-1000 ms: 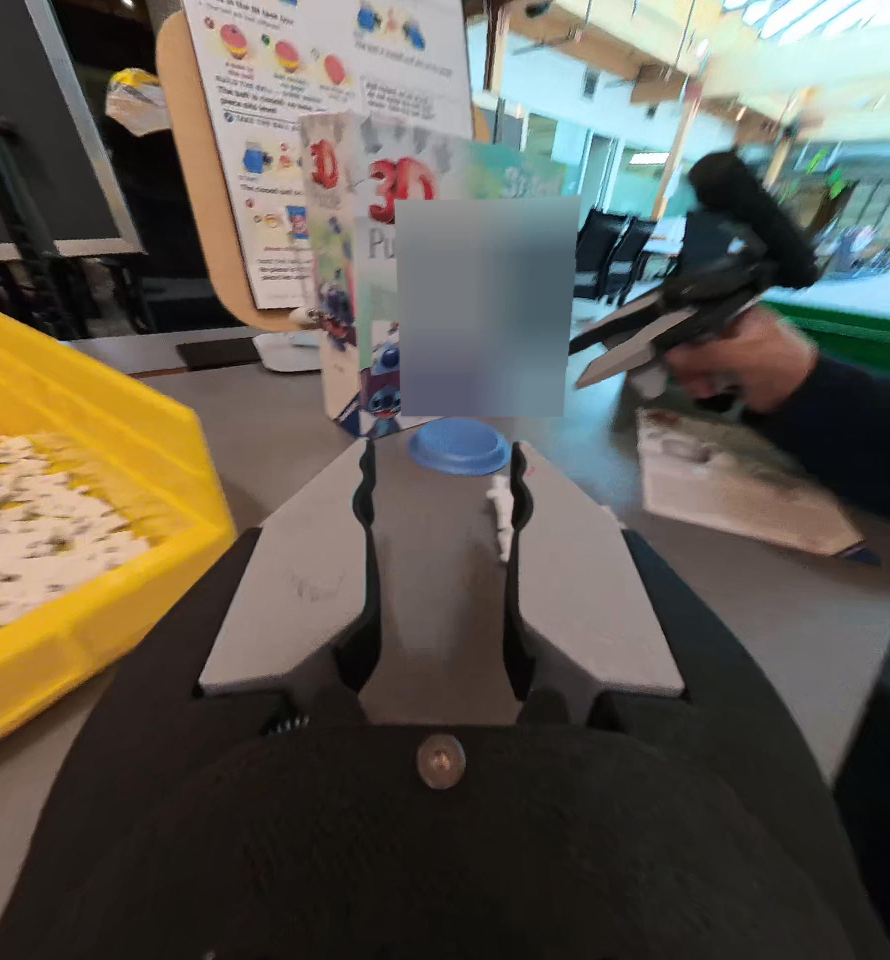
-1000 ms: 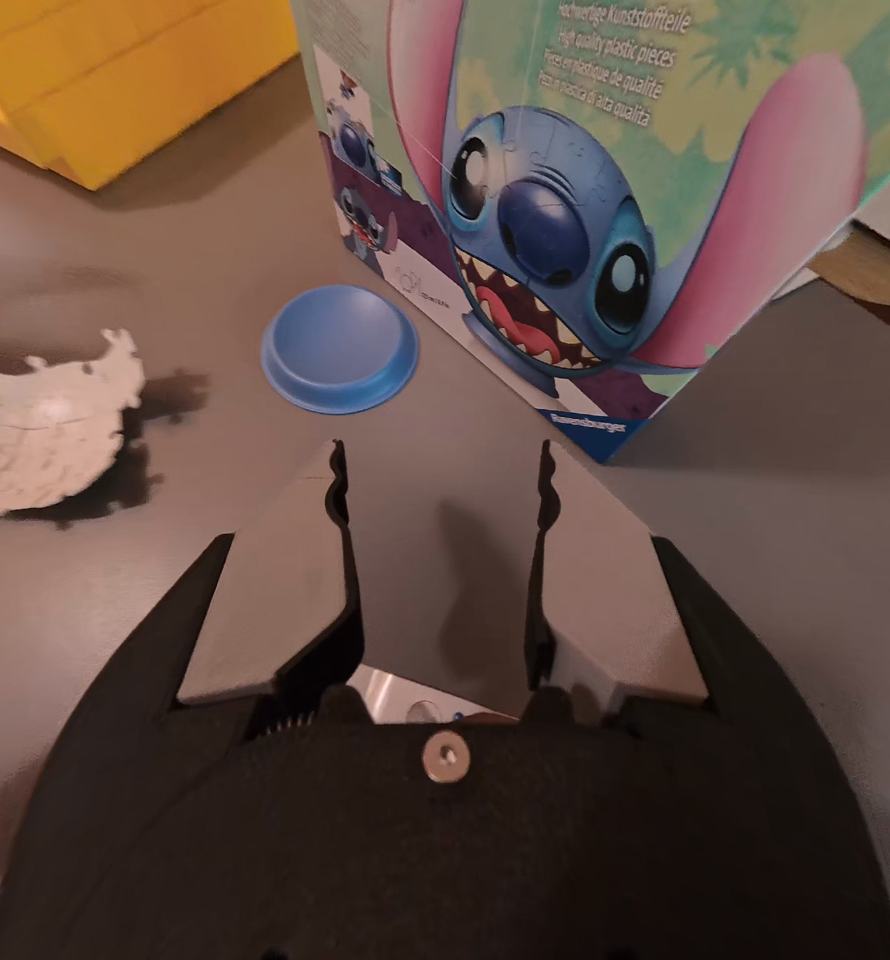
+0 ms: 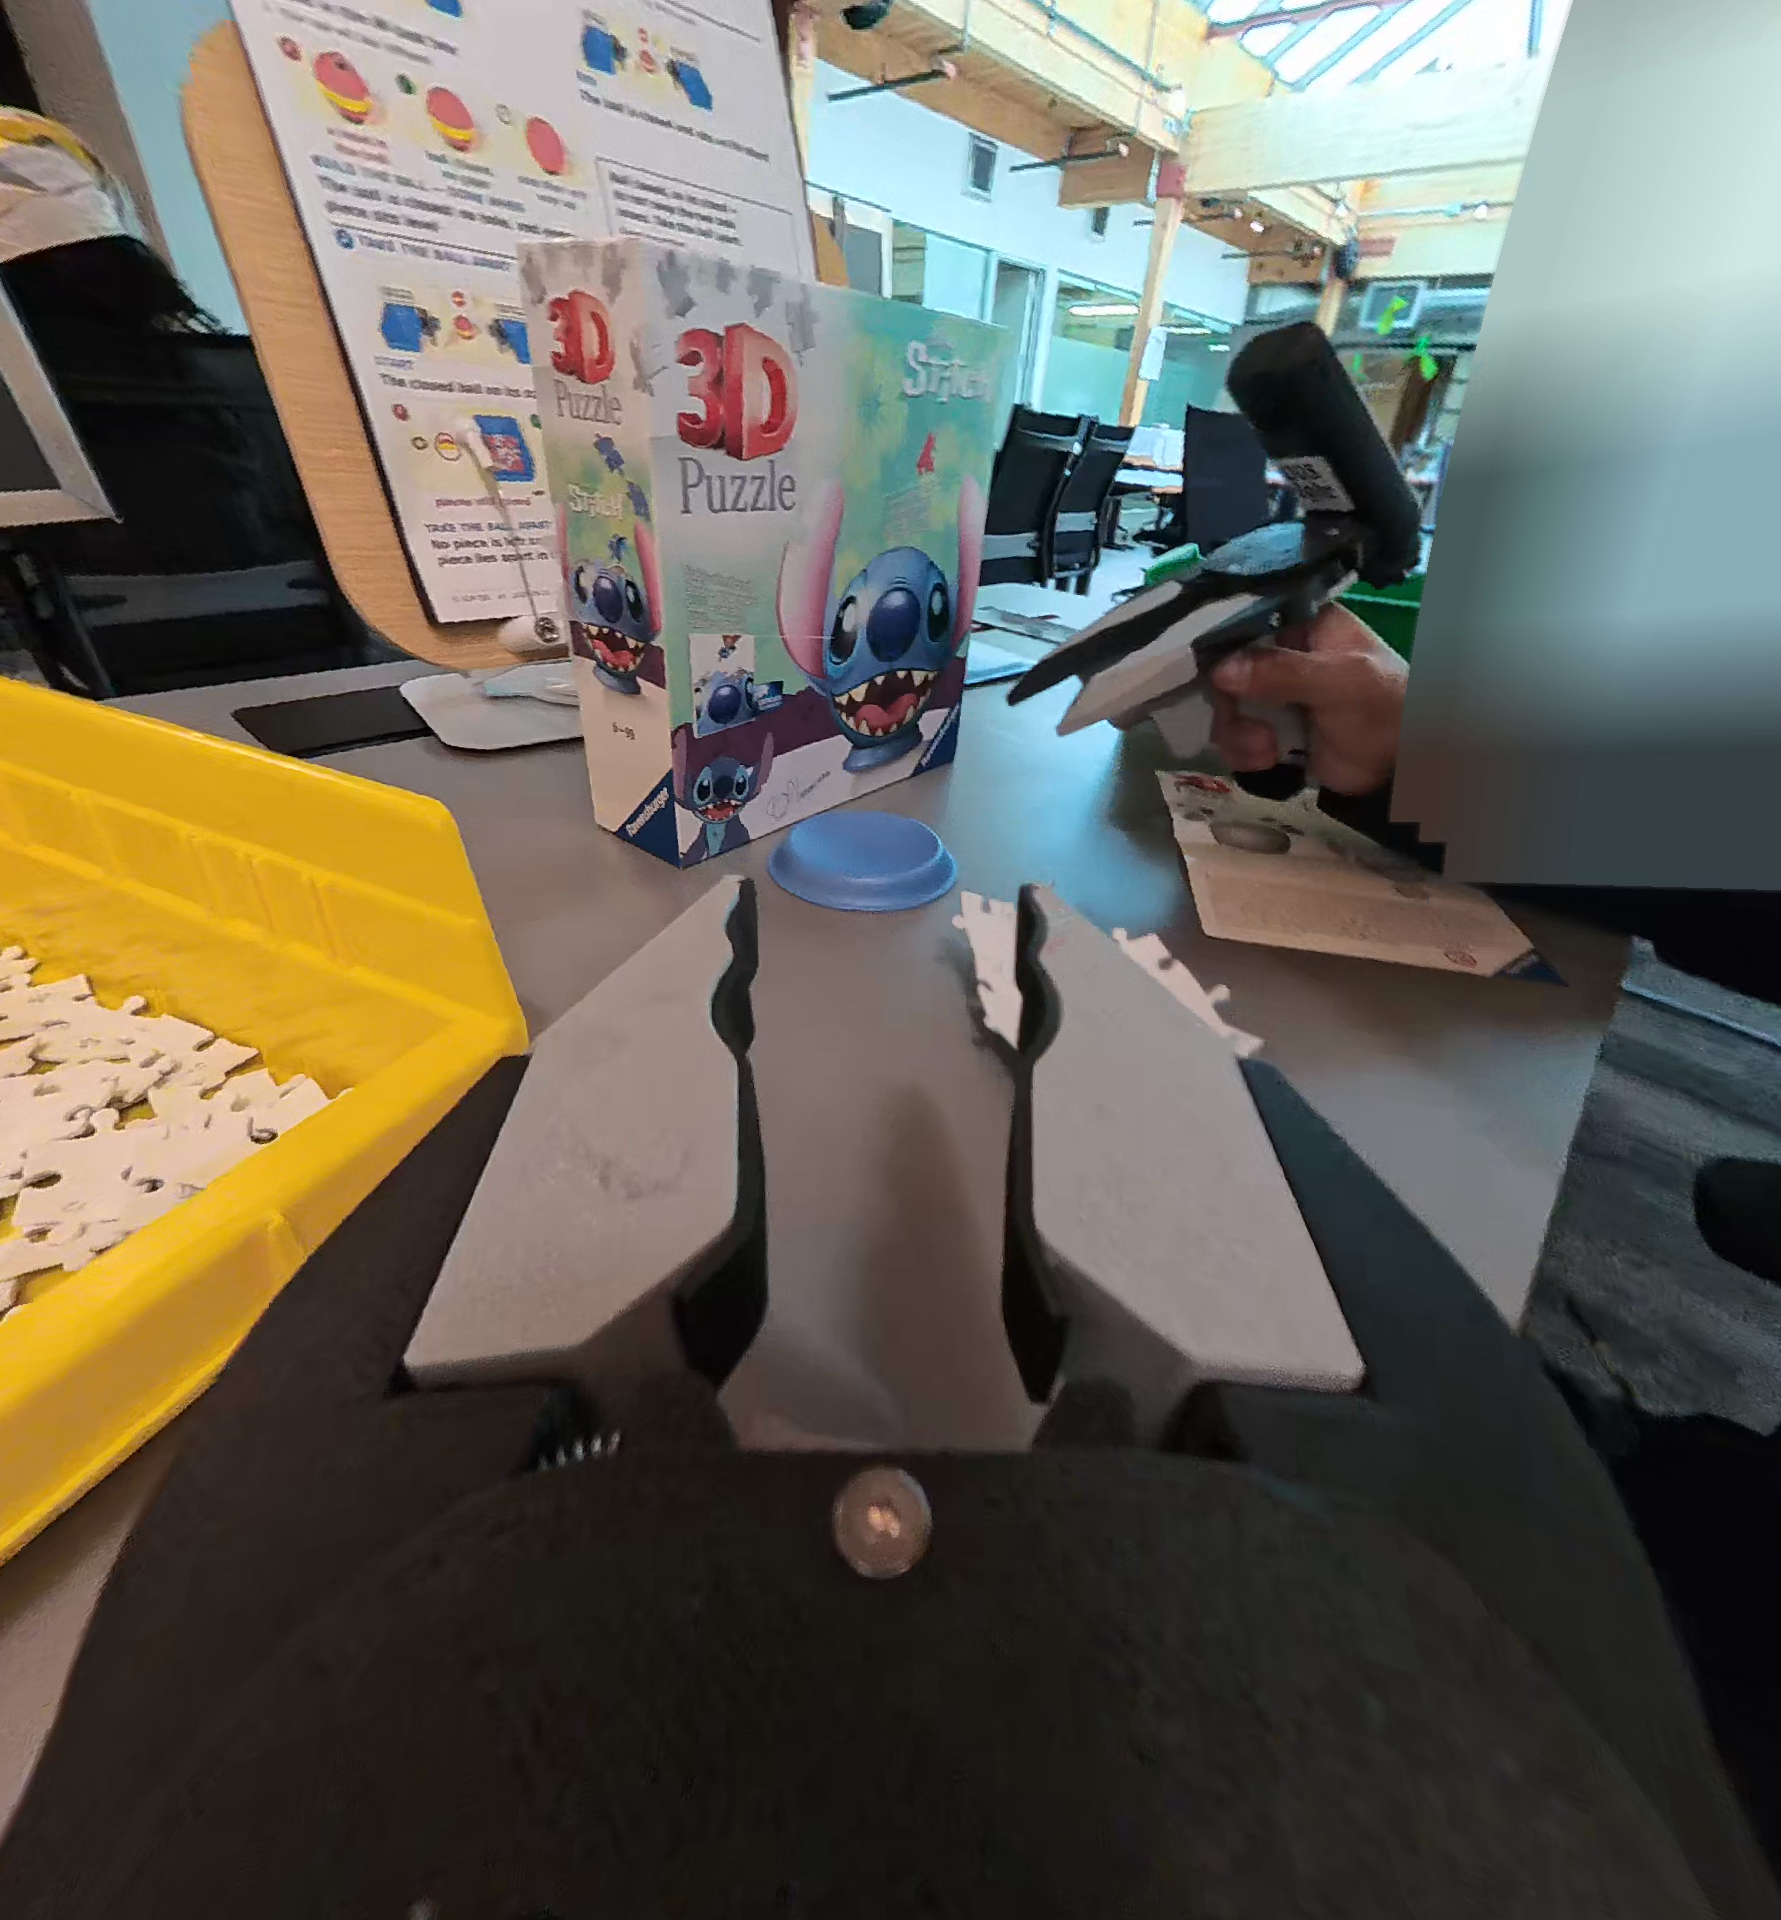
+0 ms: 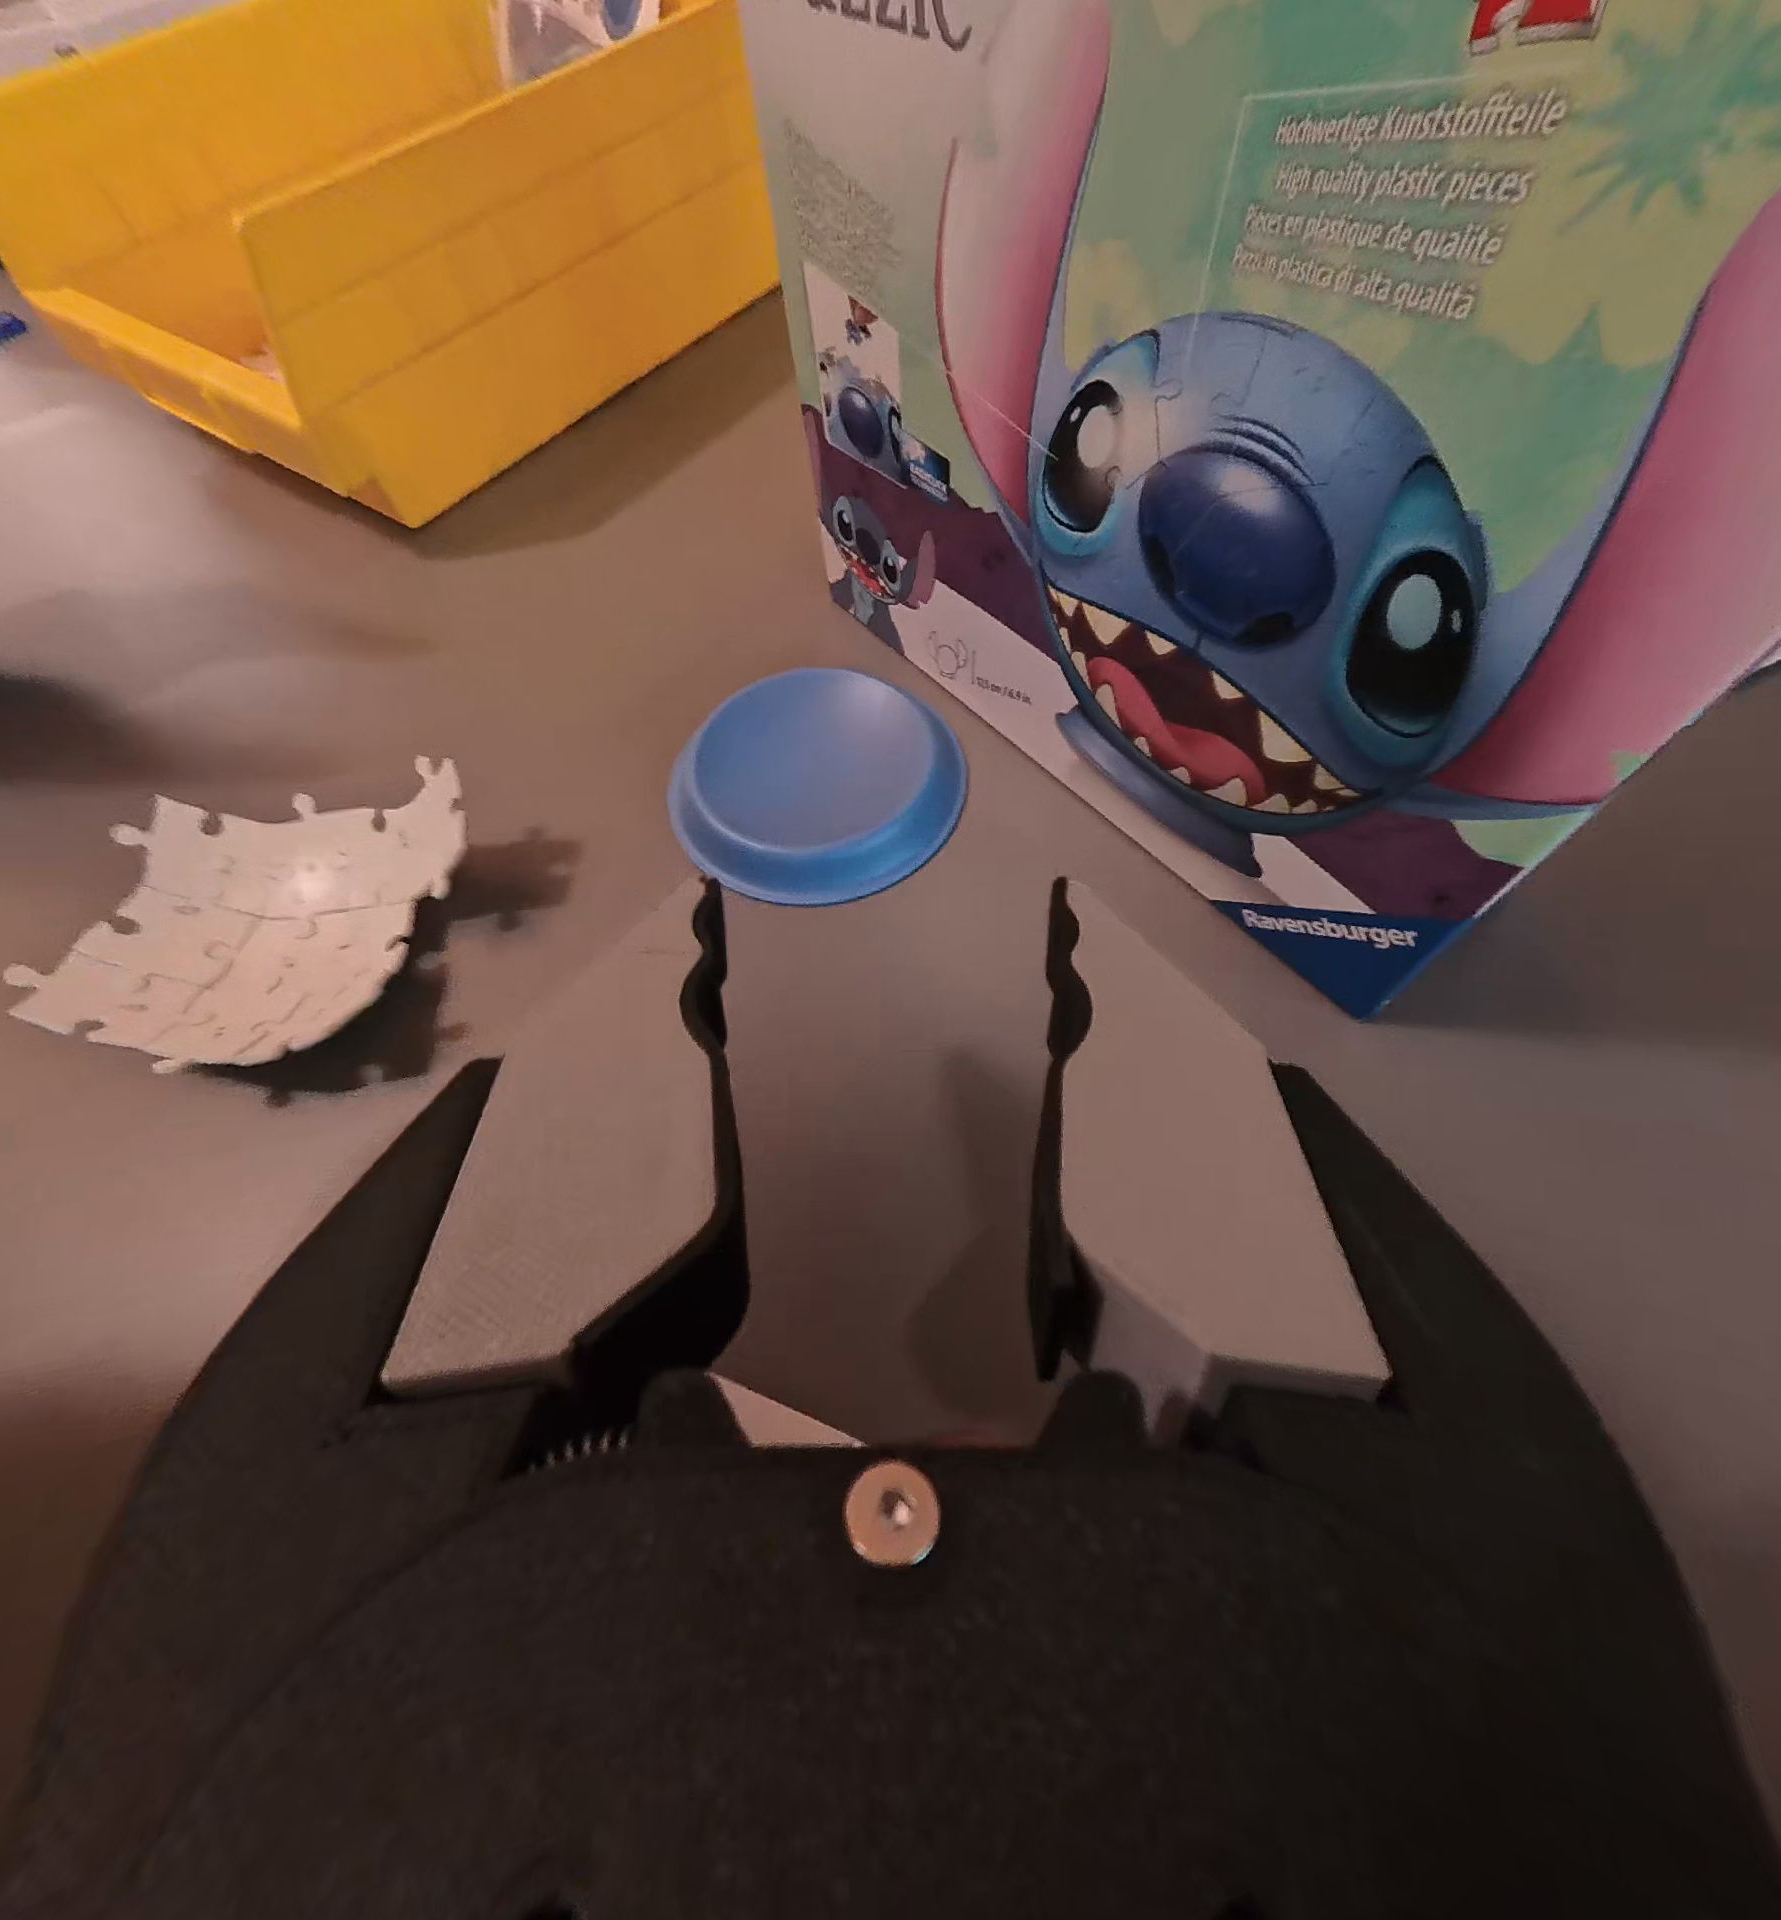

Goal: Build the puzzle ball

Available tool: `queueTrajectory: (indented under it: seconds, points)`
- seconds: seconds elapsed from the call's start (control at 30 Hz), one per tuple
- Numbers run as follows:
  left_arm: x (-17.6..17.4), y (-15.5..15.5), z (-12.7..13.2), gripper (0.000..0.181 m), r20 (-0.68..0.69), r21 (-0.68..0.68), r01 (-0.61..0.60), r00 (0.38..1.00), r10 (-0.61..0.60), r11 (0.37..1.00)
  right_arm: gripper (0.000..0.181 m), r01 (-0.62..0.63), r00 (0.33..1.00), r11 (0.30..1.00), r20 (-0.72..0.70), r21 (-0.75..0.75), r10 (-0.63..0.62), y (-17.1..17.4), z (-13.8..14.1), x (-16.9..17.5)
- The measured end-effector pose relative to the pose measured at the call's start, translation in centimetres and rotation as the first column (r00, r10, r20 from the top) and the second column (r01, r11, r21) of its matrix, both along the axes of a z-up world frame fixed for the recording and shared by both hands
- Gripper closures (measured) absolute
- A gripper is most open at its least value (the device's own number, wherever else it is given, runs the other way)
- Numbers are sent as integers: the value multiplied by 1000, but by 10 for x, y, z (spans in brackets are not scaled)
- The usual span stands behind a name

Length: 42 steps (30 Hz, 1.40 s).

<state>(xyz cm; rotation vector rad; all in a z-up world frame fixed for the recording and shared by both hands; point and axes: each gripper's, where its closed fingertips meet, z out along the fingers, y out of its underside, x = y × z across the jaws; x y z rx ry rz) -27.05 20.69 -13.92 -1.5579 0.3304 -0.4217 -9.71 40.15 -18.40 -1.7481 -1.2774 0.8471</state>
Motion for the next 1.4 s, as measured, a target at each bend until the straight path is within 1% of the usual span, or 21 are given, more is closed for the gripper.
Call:
queueTrajectory:
  seconds: [0.07,0.13,0.23,0.37,0.43,0.53,0.6,0.7,0.9,0.97,1.0,1.07,1.1,1.13,1.17,1.2,1.23,1.27,1.3,1.33,1.4]
  points:
    - [-2,-8,0,133,-17,6,19,1000,-19,1000,122,14,999,999,39,46,-16,5,-6,3]
    - [-10,-12,3,132,4,20,19,1000,-19,1000,120,20,997,998,73,59,-25,8,-13,6]
    - [-10,-14,4,133,37,14,51,998,-52,999,120,-7,996,1000,87,-11,8,4,-25,3]
    - [2,-13,-4,134,-8,-32,114,993,-114,993,129,-57,991,997,118,-57,63,-2,-42,-1]
    - [3,-15,-2,140,-4,-20,128,992,-128,992,124,-94,984,993,146,-69,103,-7,-48,-2]
    - [2,-20,5,156,27,20,154,988,-155,988,133,-129,982,990,129,-55,135,-12,-45,-3]
    - [1,-21,6,155,51,19,167,985,-167,986,142,-144,982,988,118,-51,149,-13,-43,-4]
    - [-3,-23,9,155,79,32,158,984,-160,987,142,-155,980,986,114,-62,162,-14,-43,-4]
    - [-12,-33,14,154,73,77,123,989,-129,989,141,-172,976,984,131,-41,176,-16,-45,-5]
    - [-19,-32,14,153,108,57,132,985,-138,990,140,-167,973,985,153,-32,170,-16,-48,-5]
    - [-27,-26,10,154,100,22,115,988,-117,993,139,-168,972,985,162,-27,170,-16,-49,-6]
    - [-63,-4,10,146,11,-86,-22,1000,23,996,139,-163,971,987,172,-19,163,-15,-50,-6]
    - [-77,5,18,141,-23,-156,-41,999,38,987,138,-160,972,987,171,-15,160,-15,-50,-6]
    - [-84,10,25,137,-35,-258,0,999,-9,966,138,-157,973,988,167,-12,157,-15,-49,-5]
    - [-88,13,29,132,-44,-368,51,996,-72,929,138,-153,975,988,160,-12,153,-14,-48,-5]
    - [-97,22,33,129,-81,-432,61,991,-105,900,138,-152,977,988,152,-14,152,-14,-47,-5]
    - [-115,38,32,132,-164,-457,-4,983,-80,889,138,-152,978,988,142,-18,153,-14,-45,-5]
    - [-138,57,25,135,-271,-484,-98,962,-42,870,137,-152,979,988,132,-23,153,-13,-44,-5]
    - [-157,73,10,135,-351,-545,-166,935,-43,822,137,-151,981,988,123,-29,153,-13,-43,-5]
    - [-167,84,-9,134,-378,-631,-181,921,-95,754,137,-149,982,988,114,-36,152,-13,-42,-5]
    - [-166,93,-43,138,-332,-775,-119,912,-240,620,137,-146,984,988,99,-48,150,-12,-40,-4]
